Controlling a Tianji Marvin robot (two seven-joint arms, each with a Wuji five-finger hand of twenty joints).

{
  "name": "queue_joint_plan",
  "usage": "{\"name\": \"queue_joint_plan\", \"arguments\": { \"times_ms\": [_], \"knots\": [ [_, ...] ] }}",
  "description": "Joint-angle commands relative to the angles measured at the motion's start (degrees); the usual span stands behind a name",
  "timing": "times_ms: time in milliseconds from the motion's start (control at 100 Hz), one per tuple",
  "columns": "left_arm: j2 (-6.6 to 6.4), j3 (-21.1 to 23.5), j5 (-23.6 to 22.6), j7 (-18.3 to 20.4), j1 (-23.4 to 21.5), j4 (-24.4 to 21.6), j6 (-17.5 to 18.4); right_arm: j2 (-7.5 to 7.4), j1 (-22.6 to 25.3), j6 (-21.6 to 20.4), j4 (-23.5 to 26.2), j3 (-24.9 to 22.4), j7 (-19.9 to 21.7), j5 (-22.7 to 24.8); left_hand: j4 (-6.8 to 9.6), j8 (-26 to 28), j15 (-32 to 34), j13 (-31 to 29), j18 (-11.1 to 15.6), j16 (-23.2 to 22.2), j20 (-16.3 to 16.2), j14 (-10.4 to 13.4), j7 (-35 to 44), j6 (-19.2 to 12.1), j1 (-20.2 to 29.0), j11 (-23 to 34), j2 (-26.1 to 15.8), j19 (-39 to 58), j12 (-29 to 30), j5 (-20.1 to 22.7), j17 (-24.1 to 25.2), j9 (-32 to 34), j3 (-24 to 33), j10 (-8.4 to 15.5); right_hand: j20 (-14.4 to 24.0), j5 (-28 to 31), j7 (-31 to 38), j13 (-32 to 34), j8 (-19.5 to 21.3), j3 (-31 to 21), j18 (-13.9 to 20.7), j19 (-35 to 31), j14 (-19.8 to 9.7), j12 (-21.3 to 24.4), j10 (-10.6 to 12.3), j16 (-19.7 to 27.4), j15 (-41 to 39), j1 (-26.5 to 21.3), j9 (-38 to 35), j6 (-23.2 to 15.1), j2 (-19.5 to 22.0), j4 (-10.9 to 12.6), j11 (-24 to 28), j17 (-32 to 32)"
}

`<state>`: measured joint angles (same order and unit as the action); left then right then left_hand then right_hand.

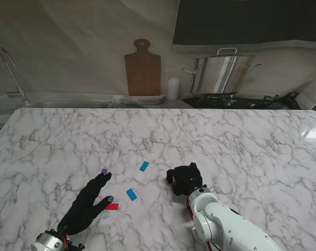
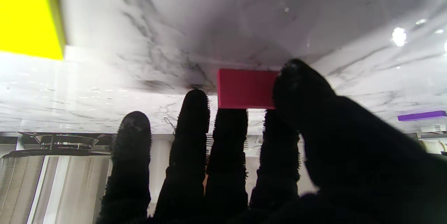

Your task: Arrange dominoes in a row

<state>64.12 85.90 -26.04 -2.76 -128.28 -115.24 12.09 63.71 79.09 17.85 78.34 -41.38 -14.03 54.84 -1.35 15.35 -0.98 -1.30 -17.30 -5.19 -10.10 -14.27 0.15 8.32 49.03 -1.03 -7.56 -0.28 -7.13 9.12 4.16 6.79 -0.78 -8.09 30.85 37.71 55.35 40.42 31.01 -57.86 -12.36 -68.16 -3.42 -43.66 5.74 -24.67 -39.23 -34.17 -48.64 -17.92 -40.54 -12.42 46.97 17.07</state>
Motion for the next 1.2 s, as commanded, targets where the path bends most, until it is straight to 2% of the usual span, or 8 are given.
{"name": "queue_joint_plan", "arguments": {
  "times_ms": [0,270,420,590,730,930,1190],
  "knots": [
    [0.03,-0.05,0.06,0.81,-0.25,0.24,0.20,0.10,0.20,0.36,-1.03,0.28,0.16,-0.04,1.22,-1.12,-0.15,1.15,1.11,-0.23,-1.03,1.59,-0.91,-1.05,1.46,-0.13,-1.39,0.23,0.49,-1.53,-0.08,-1.52,-0.58,1.39,0.84,1.73,1.84,3.18,-1.01,0.10,-1.35,-0.21,2.23,-0.84,-0.67,-1.18,-1.79,-1.70,-1.19,-2.57,1.21,0.17,1.61,-0.73],
    [0.02,0.01,0.15,0.92,-0.20,0.28,0.13,0.53,-0.29,0.46,-2.01,0.68,-1.56,-0.45,1.21,-1.09,-0.14,1.16,1.12,-0.20,-1.15,1.59,-0.85,-1.06,1.48,-0.12,-1.41,0.23,0.49,-1.52,-0.07,-1.53,-0.57,1.37,0.93,6.15,3.48,4.34,-1.60,0.15,-1.36,-0.67,2.00,-1.59,-0.43,-1.41,-2.73,-4.18,-3.05,-4.12,3.95,0.29,1.55,-0.08],
    [0.01,0.00,0.13,0.96,-0.17,0.30,0.09,0.55,-0.28,0.58,-1.90,0.61,-1.64,-0.40,1.21,-1.04,-0.13,1.14,1.11,-0.19,-1.20,1.62,-0.82,-1.07,1.48,-0.12,-1.39,0.22,0.50,-1.52,-0.06,-1.52,-0.58,1.35,0.89,7.07,3.83,4.37,-1.94,0.48,-1.35,-0.73,1.97,-1.60,-0.48,-1.41,-2.87,-4.39,-3.16,-4.37,3.75,0.21,1.41,-0.05],
    [-0.01,0.02,0.18,1.11,-0.23,0.21,0.02,0.13,-0.15,0.71,-1.05,0.59,0.15,0.11,1.21,-0.96,-0.15,1.16,1.12,-0.16,-1.24,1.54,-0.79,-1.09,1.48,-0.15,-1.41,0.21,0.52,-1.53,-0.07,-1.56,-0.58,1.29,0.64,3.18,0.60,3.02,-5.06,0.14,-0.98,-0.31,1.94,-1.42,-0.89,-1.16,-2.27,-3.79,-1.25,-2.18,0.69,0.28,0.00,-0.75],
    [-0.04,0.03,0.21,1.23,-0.25,0.17,0.04,0.09,-0.05,0.94,-0.97,0.61,0.20,0.30,1.21,-0.92,-0.16,1.16,1.11,-0.14,-1.28,1.60,-0.81,-1.09,1.51,-0.19,-1.42,0.22,0.61,-1.54,-0.07,-1.56,-0.57,1.29,0.65,-0.35,-0.91,2.08,-6.33,-0.52,-0.64,-0.23,1.77,-2.06,-0.63,-1.21,-2.30,-2.83,0.33,0.25,0.03,0.36,0.52,-1.21],
    [-0.05,0.03,0.23,1.30,-0.28,0.12,0.06,0.08,0.16,1.51,-0.82,0.41,-0.01,0.61,1.21,-0.93,-0.17,1.16,1.14,-0.10,-1.33,1.62,-0.85,-1.08,1.52,-0.20,-1.38,0.21,0.71,-1.54,-0.06,-1.57,-0.57,1.35,0.84,-1.24,-1.31,1.35,-5.71,-0.49,-0.48,-0.33,1.73,-2.28,-0.55,-1.60,-3.19,-0.94,1.52,1.28,0.05,0.44,2.34,-1.63],
    [-0.05,0.01,0.14,1.28,-0.30,0.09,0.09,0.01,0.47,2.12,-0.56,0.12,0.19,0.94,1.21,-0.96,-0.16,1.16,1.11,-0.07,-1.36,1.60,-0.87,-1.06,1.50,-0.20,-1.36,0.20,0.80,-1.54,-0.06,-1.56,-0.58,1.37,1.06,-1.18,0.86,1.01,-3.46,0.44,-0.44,-0.41,1.79,-2.62,-0.33,-1.90,-4.03,-0.74,2.03,0.05,0.21,0.27,4.36,-1.86]
  ]
}}
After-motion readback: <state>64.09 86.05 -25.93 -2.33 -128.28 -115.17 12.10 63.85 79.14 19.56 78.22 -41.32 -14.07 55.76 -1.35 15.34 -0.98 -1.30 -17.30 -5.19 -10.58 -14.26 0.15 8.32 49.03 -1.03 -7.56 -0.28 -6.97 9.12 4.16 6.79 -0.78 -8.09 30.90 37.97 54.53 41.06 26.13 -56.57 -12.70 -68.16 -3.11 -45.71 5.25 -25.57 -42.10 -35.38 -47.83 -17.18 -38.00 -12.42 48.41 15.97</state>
